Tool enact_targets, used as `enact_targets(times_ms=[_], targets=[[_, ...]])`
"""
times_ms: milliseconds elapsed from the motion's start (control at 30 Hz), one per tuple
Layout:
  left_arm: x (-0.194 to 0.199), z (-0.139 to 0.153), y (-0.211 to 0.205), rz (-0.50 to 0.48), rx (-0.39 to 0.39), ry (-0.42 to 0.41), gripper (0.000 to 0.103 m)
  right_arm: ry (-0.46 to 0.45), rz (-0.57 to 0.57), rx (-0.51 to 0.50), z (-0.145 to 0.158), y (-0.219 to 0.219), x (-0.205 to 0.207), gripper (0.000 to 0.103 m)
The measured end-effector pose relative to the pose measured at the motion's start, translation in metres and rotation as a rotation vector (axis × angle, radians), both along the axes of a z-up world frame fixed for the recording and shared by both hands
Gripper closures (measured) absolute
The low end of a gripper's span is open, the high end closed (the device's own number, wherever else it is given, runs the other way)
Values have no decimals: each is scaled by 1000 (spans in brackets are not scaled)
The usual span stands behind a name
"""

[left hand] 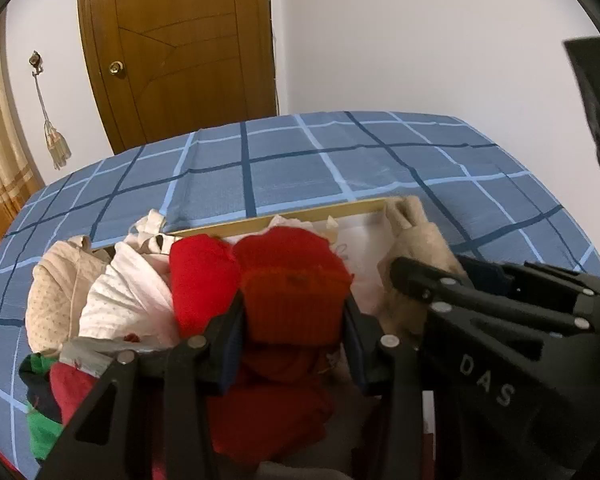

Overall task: Take underwear out of drawer
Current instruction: 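Lower both socks into the tray and open both tools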

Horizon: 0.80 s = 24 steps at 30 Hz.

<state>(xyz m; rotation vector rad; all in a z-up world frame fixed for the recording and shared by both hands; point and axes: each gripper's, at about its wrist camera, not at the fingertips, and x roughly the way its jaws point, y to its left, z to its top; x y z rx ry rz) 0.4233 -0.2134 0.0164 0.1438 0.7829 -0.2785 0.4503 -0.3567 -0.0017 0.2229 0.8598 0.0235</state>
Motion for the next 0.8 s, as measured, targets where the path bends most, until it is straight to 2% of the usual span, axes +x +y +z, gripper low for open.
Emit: enact_targets(times_ms=[133, 233, 267, 300, 367, 400, 433, 467, 600, 800], targets=[[1, -3, -3, -1, 17, -7, 60, 12, 19, 28, -8, -3, 7, 70], [3, -3, 0, 4, -1, 5, 54, 20, 41, 77, -11, -5, 13, 67], [3, -3, -2, -10, 2, 9, 45, 31, 51, 107, -14, -8, 15, 58], [1, -4, -5, -24, 24, 4, 43, 28, 62, 124, -14, -8, 15, 52], [-7, -6, -14, -55, 112, -13, 29, 36, 62, 116, -12, -10, 11, 49], [-13, -7, -18, -81, 145, -18, 23, 41, 70, 132, -12, -10, 10, 44], [-17, -5, -18, -83, 142, -23, 10, 41, 78, 179, -11, -13, 6, 41], [-24, -1, -18, -77, 140, -39, 2, 28, 71, 215, -10, -17, 2, 40], [-48, 21, -14, -78, 126, -122, 1, -66, 35, 282, 8, -26, -23, 40], [-69, 36, 1, -61, 79, -116, 1, -112, -6, 284, 26, -27, -53, 39]])
